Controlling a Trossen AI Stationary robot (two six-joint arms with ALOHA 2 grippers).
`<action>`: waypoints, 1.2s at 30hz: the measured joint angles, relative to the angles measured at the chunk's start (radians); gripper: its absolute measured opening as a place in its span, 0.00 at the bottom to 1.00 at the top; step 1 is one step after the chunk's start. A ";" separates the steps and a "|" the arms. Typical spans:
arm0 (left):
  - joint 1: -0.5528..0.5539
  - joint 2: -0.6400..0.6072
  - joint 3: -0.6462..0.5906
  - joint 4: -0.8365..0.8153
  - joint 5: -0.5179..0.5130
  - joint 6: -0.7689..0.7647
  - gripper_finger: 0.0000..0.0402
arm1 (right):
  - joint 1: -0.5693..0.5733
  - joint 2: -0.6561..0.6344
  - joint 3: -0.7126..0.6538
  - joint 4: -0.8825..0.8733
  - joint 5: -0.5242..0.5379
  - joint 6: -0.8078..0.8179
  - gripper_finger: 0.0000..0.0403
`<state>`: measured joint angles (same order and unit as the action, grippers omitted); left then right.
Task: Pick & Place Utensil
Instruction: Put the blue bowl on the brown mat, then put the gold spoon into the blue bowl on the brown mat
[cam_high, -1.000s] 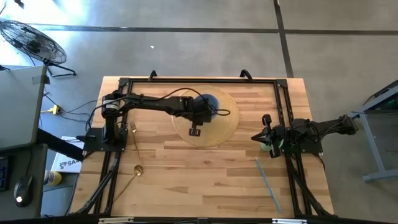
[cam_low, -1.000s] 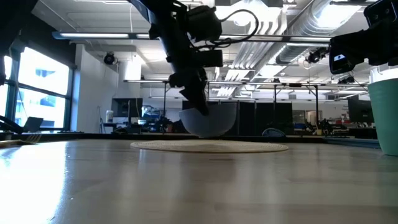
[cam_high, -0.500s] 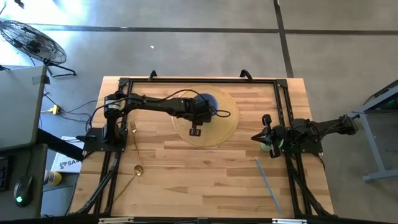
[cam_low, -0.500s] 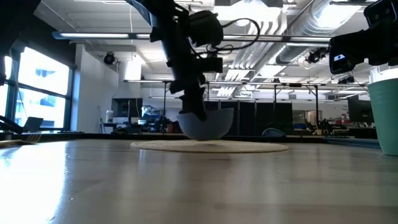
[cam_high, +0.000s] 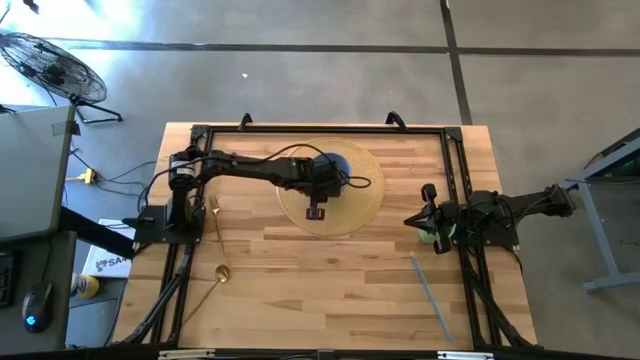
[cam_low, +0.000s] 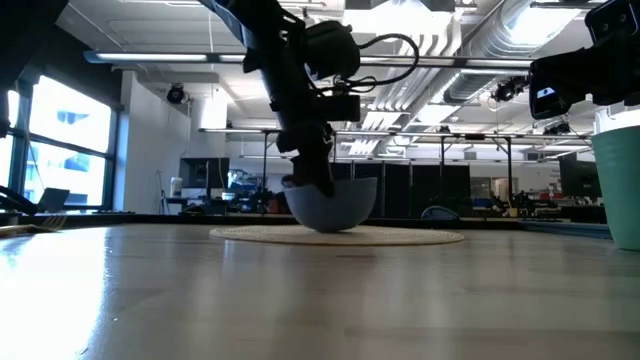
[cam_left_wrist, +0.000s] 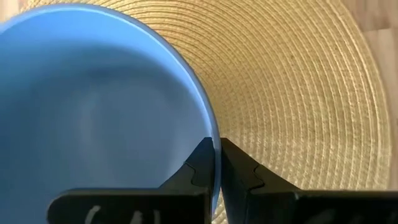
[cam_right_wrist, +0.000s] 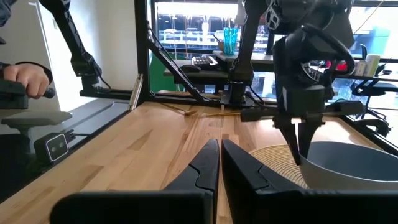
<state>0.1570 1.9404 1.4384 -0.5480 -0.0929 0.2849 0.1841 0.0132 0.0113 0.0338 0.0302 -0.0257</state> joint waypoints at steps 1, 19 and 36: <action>0.000 0.000 0.000 0.000 0.002 -0.003 0.02 | 0.000 0.000 0.000 0.000 0.000 0.000 0.03; 0.000 0.012 0.000 0.032 -0.018 -0.028 0.31 | 0.000 0.000 0.000 0.000 0.000 0.000 0.03; -0.049 -0.058 0.197 -0.207 0.026 -0.084 0.38 | 0.000 0.000 0.000 0.000 0.000 0.000 0.03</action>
<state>0.1076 1.8820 1.6349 -0.7545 -0.0669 0.2004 0.1837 0.0135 0.0114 0.0334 0.0302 -0.0257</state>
